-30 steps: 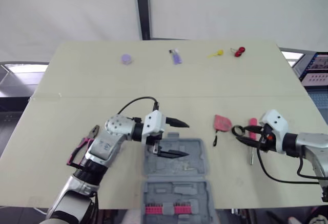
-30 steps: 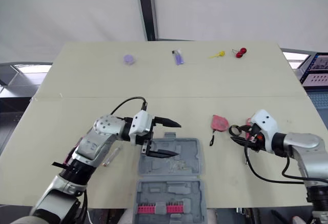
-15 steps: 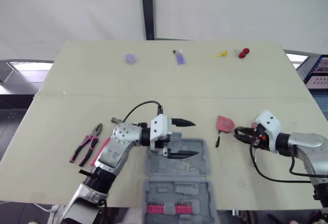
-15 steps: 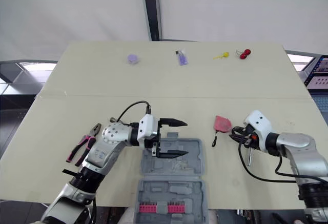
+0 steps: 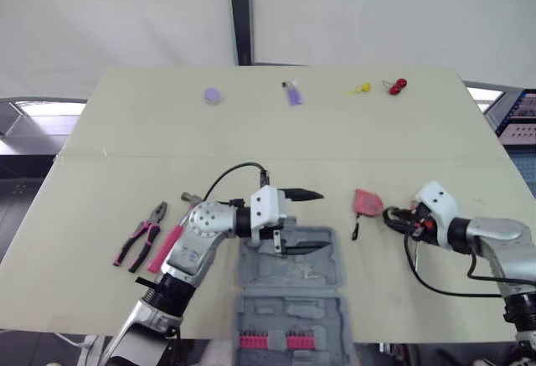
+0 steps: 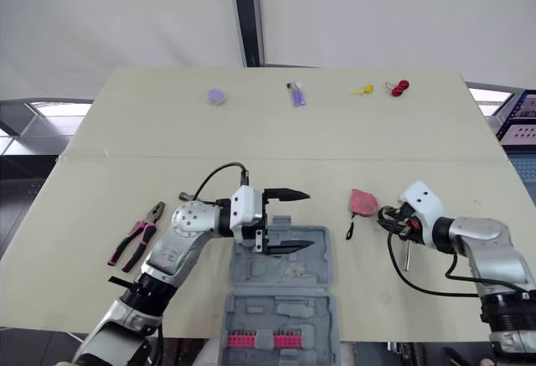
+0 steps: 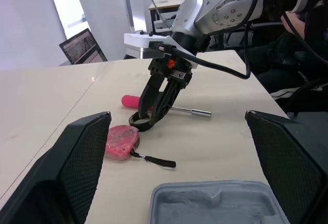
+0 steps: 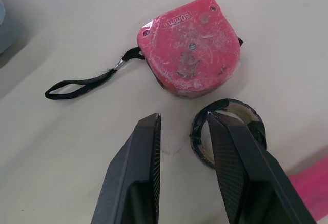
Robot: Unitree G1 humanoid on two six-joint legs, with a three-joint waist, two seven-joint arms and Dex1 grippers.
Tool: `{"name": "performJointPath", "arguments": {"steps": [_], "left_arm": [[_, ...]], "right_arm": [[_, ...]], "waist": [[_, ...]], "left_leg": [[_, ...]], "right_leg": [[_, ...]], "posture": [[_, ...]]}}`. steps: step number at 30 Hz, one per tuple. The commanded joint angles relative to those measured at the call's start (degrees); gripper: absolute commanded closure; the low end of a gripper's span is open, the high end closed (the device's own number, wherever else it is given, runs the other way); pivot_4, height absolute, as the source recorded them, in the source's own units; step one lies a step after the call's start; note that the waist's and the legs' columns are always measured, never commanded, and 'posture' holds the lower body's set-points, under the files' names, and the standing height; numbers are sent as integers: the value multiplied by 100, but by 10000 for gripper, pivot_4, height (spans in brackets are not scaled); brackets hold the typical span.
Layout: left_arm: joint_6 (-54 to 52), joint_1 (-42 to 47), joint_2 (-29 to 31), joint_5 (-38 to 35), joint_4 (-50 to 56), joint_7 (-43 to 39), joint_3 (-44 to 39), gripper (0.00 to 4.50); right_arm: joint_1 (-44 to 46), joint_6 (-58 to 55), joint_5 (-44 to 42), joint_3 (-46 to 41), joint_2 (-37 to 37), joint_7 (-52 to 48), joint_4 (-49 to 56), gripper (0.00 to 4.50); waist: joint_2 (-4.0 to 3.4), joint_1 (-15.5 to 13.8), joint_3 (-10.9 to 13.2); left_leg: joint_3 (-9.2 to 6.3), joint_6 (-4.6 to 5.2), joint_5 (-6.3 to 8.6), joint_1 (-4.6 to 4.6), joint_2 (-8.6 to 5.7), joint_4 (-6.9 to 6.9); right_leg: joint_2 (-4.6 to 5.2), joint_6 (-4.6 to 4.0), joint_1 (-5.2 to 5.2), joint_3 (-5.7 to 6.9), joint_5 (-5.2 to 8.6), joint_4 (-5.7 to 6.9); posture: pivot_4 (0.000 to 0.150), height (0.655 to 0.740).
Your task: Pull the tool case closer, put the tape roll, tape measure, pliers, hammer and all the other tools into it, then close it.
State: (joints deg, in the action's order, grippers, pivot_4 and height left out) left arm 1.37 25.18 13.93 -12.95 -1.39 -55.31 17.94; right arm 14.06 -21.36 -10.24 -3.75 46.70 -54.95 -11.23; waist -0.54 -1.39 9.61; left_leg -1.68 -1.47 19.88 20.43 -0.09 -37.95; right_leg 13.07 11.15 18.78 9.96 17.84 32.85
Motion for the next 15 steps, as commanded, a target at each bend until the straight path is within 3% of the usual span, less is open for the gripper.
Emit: {"name": "performJointPath", "arguments": {"steps": [1,15], "left_arm": [[62,25,-34,18,48,33,-14,0],[13,47,36,23,88,24,9,0]], "right_arm": [[74,86,19,-21,-1,42,-34,29574],[143,223,89,35,-58,120,-332,29574]], "waist": [[0,-2,0],[0,0,0]], "left_leg": [[0,0,0,0,0,0],[0,0,0,0,0,0]], "right_leg": [[0,0,0,0,0,0],[0,0,0,0,0,0]], "posture": [[1500,7400],[1500,7400]]}}
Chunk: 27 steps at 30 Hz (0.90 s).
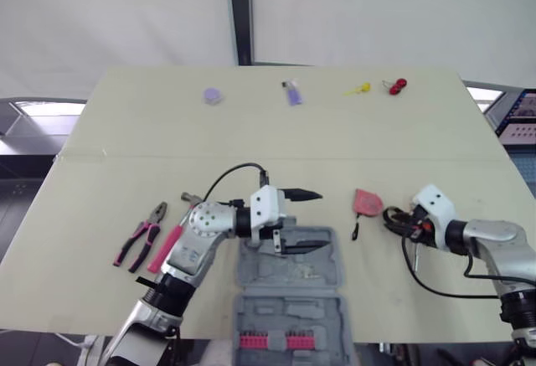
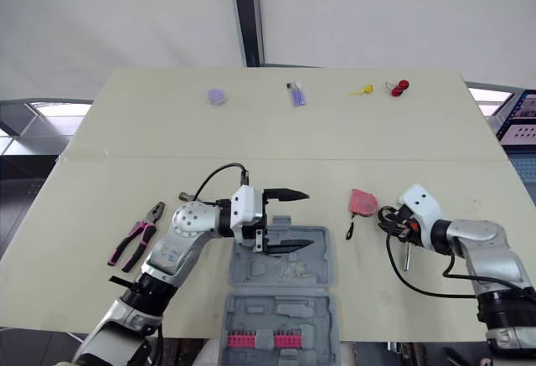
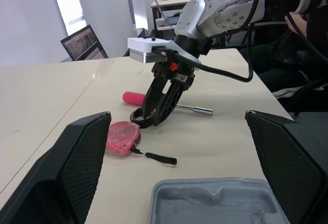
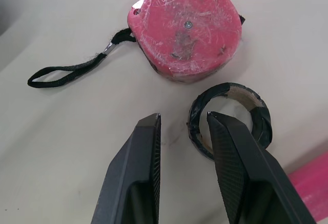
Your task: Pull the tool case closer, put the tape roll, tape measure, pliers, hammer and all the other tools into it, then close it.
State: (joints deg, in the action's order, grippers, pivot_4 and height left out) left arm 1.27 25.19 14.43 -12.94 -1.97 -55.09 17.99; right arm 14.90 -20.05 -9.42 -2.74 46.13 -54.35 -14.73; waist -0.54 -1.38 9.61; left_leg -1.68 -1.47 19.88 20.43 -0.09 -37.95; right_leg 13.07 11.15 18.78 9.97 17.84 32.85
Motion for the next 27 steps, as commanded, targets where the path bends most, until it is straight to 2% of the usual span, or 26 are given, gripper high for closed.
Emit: {"name": "performJointPath", "arguments": {"steps": [1,27], "left_arm": [[23,48,-13,22,145,1,5,0],[-8,153,-5,19,104,-52,33,0]], "right_arm": [[68,102,13,-64,-8,63,2,29574],[158,367,126,-128,-156,204,-316,29574]], "waist": [[0,-1,0],[0,-1,0]], "left_leg": [[0,0,0,0,0,0],[0,0,0,0,0,0]], "right_leg": [[0,0,0,0,0,0],[0,0,0,0,0,0]], "posture": [[1500,7400],[1500,7400]]}}
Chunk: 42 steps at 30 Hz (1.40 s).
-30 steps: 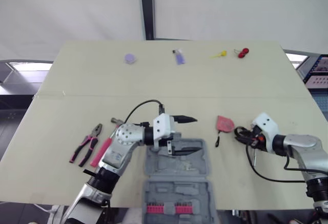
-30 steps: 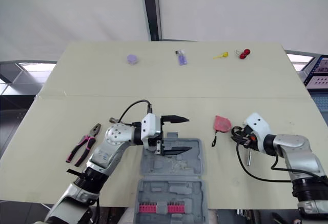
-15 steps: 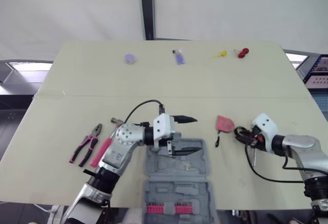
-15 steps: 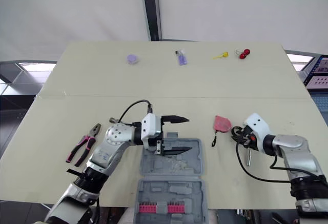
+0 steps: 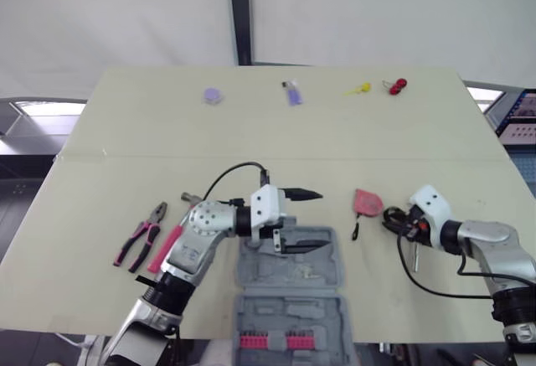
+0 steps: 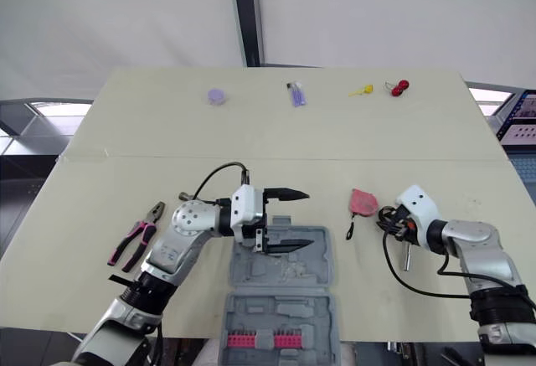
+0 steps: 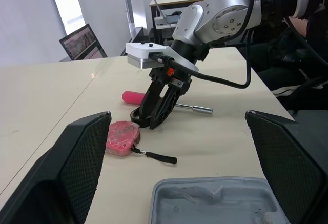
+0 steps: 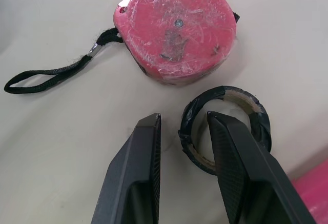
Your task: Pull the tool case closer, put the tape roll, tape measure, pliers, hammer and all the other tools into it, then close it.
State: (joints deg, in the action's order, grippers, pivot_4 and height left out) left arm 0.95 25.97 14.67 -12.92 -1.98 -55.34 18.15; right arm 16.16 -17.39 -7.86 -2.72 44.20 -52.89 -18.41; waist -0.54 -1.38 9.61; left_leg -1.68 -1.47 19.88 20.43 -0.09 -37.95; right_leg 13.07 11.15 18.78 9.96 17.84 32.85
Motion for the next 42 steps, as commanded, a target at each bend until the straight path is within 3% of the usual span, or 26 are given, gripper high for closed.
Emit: {"name": "performJointPath", "arguments": {"steps": [1,9,12,13,14,24,30,35,42], "left_arm": [[25,77,-28,16,103,-28,15,0],[11,68,-20,4,116,-61,13,0],[-7,60,-27,4,125,-69,22,0],[-17,58,-28,3,132,-73,26,0],[-11,59,-30,13,120,-75,34,0],[-29,28,-20,-13,124,-111,71,0],[-226,249,106,-239,-74,-221,-247,0],[-481,141,689,-686,93,-707,-740,0],[-253,-835,1664,-959,616,-1183,-1387,0]], "right_arm": [[32,105,-28,-133,41,60,41,29574],[35,85,-57,-166,51,63,70,29574],[49,94,-61,-175,45,75,56,38429],[42,87,-70,-176,46,66,68,43714],[38,84,-75,-177,46,63,73,44536],[-103,70,-100,-246,122,48,192,44536],[-374,-339,-470,-628,471,-184,984,44536],[-598,-1035,-1329,-938,727,-665,2337,44536],[-307,-1782,-1862,-92,92,-373,3811,44536]], "waist": [[0,2,0],[0,3,0],[0,3,0],[0,3,0],[0,3,0],[0,-2,0],[0,-2,0],[-2,26,0],[-2,30,2]], "left_leg": [[0,0,0,0,0,0],[0,0,0,0,0,0],[0,0,0,0,0,0],[0,0,0,0,0,0],[0,0,0,0,0,0],[0,0,0,0,0,0],[0,0,0,1,0,0],[0,0,0,-2,4,1],[-3,-5,3,-6,14,8]], "right_leg": [[0,0,0,0,0,0],[0,0,0,0,0,0],[0,0,0,0,0,0],[0,0,0,0,0,0],[0,0,0,0,0,0],[0,0,0,0,0,0],[0,0,0,0,0,0],[-5,0,1,0,0,0],[-13,0,1,-2,0,0]], "posture": [[1500,7400],[1500,7400],[1500,7400],[1500,7400],[1500,7400],[1500,7400],[1500,7400],[1500,7400],[1500,7400]]}}
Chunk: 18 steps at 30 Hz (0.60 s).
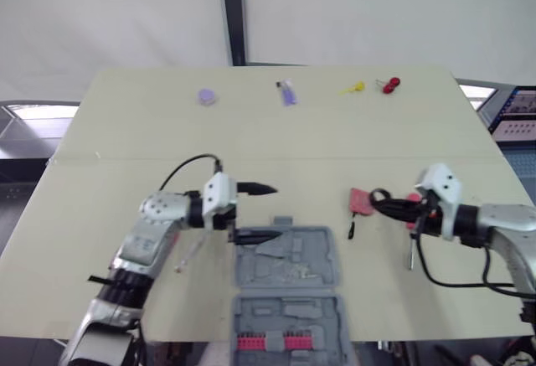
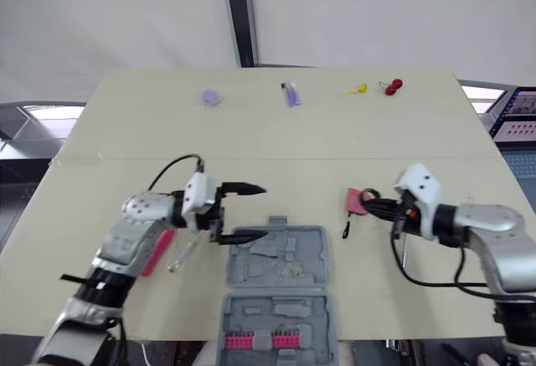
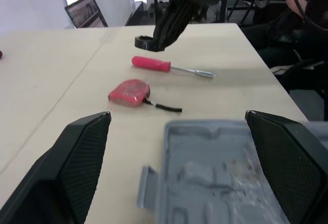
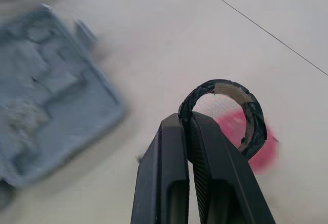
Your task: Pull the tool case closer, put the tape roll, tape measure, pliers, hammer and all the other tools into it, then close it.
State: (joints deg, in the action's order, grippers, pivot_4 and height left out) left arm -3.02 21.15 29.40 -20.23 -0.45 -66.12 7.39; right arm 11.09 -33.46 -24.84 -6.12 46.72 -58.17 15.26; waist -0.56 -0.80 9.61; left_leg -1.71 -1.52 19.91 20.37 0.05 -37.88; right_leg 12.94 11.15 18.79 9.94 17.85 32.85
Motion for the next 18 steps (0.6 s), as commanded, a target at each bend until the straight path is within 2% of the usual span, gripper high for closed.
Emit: {"name": "performJointPath", "arguments": {"steps": [1,7,10,18], "left_arm": [[195,-654,316,-256,606,-79,-477,0],[189,-2113,636,-449,1330,356,-1343,0],[372,-2896,517,-442,1583,584,-1645,0],[779,-4068,43,-288,2038,1277,-2025,0]], "right_arm": [[314,-272,-166,440,-334,266,527,44536],[827,-548,68,1508,-1132,659,727,44536],[1012,-457,369,2268,-1559,735,633,44536],[1370,-406,858,3160,-2317,982,127,44536]], "waist": [[2,-27,2],[0,-47,3],[0,-32,3],[1,-30,2]], "left_leg": [[-2,0,0,4,-3,-4],[-11,-4,4,2,1,-6],[-11,-7,6,-2,1,-6],[-9,-13,9,-7,11,-7]], "right_leg": [[2,0,0,-1,0,0],[-6,0,0,-13,0,6],[-10,0,2,-24,0,8],[-32,0,5,-62,0,10]], "posture": [[1500,7400],[1500,7400],[1500,7400],[1500,7400]]}}
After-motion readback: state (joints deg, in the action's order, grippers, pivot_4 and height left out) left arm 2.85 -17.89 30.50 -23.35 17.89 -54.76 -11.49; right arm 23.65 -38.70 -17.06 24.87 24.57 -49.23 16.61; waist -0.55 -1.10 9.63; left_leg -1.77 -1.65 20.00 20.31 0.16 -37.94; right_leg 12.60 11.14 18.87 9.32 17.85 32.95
